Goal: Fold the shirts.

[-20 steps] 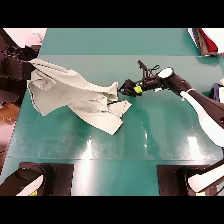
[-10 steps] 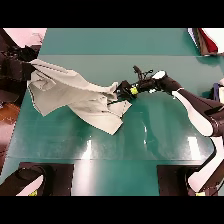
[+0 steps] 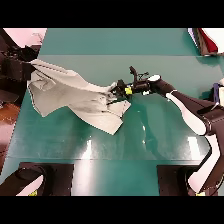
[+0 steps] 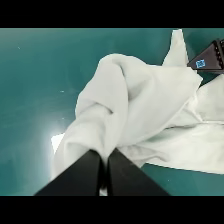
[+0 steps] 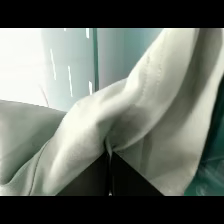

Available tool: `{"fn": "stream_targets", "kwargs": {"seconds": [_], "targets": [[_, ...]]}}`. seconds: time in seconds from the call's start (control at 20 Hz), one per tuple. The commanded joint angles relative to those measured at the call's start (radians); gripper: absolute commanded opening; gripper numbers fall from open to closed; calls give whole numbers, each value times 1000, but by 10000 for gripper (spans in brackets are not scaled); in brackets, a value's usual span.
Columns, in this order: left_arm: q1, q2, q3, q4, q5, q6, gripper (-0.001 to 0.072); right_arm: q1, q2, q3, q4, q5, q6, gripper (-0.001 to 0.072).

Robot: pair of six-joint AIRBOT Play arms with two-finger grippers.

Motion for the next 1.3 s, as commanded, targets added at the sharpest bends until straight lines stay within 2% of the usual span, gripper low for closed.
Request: {"fn": "stream_targets", "kwargs": {"seconds": [0.0,0.1,0.3,0.45,0.65,0.75,0.95,1.1,1.25], "targets": [[1,1,1,1,1,0,25,-3,27,1,24,0,-61,14],[1,2,2,1,1,0,25,-25,95,1,-27,-25,-67,12],[1,4,10,0,23,1,25,-97,296,0,-271,-31,-46,11],[1,6,76,-49,147,1,24,-166,471,1,-391,-39,-7,10],[1,6,266,-109,360,1,24,-267,687,80,-466,-47,1,11],[1,6,370,-170,422,1,25,-303,764,190,-518,-49,8,10],[1,10,527,-302,457,1,25,-352,882,419,-665,-51,44,10],[1,28,548,-467,503,2,25,-357,957,543,-800,-47,62,10],[1,28,550,-718,520,84,25,-357,1017,586,-865,-62,66,10]]}}
